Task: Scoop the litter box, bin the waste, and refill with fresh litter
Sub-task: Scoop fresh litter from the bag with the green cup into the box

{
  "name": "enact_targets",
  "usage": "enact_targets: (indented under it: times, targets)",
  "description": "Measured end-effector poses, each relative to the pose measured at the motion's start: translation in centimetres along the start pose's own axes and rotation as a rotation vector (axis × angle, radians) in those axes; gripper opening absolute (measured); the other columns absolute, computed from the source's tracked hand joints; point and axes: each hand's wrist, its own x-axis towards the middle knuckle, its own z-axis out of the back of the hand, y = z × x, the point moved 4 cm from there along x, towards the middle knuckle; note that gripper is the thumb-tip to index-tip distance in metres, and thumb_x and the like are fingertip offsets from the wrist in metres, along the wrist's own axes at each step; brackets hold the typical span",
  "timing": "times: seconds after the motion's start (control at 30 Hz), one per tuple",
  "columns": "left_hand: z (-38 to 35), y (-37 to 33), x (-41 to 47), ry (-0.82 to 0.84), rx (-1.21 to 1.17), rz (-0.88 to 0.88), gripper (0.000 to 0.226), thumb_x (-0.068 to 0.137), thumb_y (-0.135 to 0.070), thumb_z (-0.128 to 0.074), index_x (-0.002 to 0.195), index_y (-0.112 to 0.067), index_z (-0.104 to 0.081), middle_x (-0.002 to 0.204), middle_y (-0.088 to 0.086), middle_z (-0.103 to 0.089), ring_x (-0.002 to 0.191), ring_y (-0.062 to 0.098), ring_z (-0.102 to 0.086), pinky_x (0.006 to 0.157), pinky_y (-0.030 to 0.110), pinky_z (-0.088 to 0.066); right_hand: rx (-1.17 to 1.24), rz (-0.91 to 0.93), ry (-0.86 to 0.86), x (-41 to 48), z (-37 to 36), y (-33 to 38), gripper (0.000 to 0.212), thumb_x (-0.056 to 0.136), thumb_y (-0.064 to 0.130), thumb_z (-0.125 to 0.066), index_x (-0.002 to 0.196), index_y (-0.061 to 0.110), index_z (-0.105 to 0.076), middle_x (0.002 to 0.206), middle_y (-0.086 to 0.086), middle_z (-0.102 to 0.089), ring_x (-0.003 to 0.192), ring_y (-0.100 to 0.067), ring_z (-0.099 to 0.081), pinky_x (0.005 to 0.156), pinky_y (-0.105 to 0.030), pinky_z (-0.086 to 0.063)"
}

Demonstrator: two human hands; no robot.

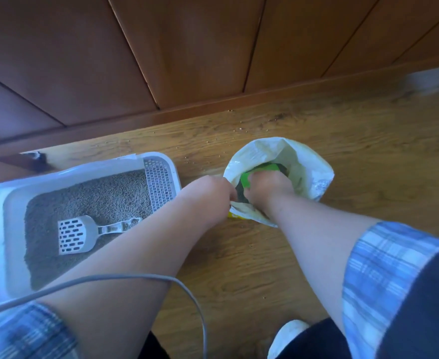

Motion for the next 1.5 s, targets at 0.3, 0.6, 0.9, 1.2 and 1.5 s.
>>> enact_targets:
  times: [0.3, 0.6, 0.9, 1.2, 1.5]
  targets:
    - [0.9, 0.2, -0.9, 0.020, -0.043, 0.018, 0.032, 0.095, -0.012, -0.056, 0.117, -0.031, -0.069, 0.112, -0.002, -0.067, 0.101, 0.022, -0.064, 0.079, 0.031, -0.055, 0.211, 0.119, 0.235, -1.1, 0.7, 1.5, 0.028, 0.095, 0.024, -0.047, 0.067, 0.020, -0.045, 0.071, 0.002, -0.046, 0.075, -0.022, -0.045, 0.066, -0.029, -0.037]
    - [2.0, 0.6, -2.3, 0.088, 0.031, -0.041, 0.039, 0.101, -0.016, -0.048, 0.134, -0.034, -0.059, 0.129, -0.004, -0.059, 0.108, 0.019, -0.061, 0.082, 0.029, -0.051, 0.004, 0.099, 0.294, -3.0, 4.9, -2.4, 0.025, 0.103, 0.028, -0.041, 0.096, 0.016, -0.063, 0.103, -0.009, -0.065, 0.086, -0.025, -0.056, 0.067, -0.028, -0.040]
    - [2.9, 0.4, -2.4, 0.104, -0.034, -0.089, 0.041, 0.098, -0.017, -0.051, 0.133, -0.036, -0.060, 0.133, -0.005, -0.057, 0.114, 0.019, -0.058, 0.085, 0.027, -0.047, 0.137, -0.006, 0.151, -10.8, 11.8, -7.5, 0.023, 0.105, 0.018, -0.039, 0.089, 0.011, -0.054, 0.082, -0.009, -0.060, 0.073, -0.023, -0.061, 0.071, -0.027, -0.047]
    - [4.7, 3.1, -3.8, -0.051, -0.183, -0.037, 0.037, 0.091, -0.018, -0.050, 0.116, -0.038, -0.069, 0.116, -0.011, -0.063, 0.100, 0.017, -0.059, 0.079, 0.024, -0.044, 0.469, 0.149, 0.070, -11.0, 14.1, -6.4, 0.035, 0.101, 0.027, -0.049, 0.073, 0.012, -0.062, 0.061, 0.010, -0.068, 0.057, -0.016, -0.050, 0.071, -0.038, -0.044]
    - [7.0, 15.4, -10.5, -0.276, -0.263, 0.413, 0.025, 0.094, -0.023, -0.053, 0.114, -0.020, -0.067, 0.113, 0.006, -0.068, 0.083, 0.027, -0.059, 0.070, 0.026, -0.045, 0.417, 0.544, -0.166, -11.6, 16.3, 6.2, 0.035, 0.095, 0.041, -0.056, 0.071, 0.016, -0.062, 0.059, 0.002, -0.047, 0.056, -0.009, -0.042, 0.059, -0.032, -0.033]
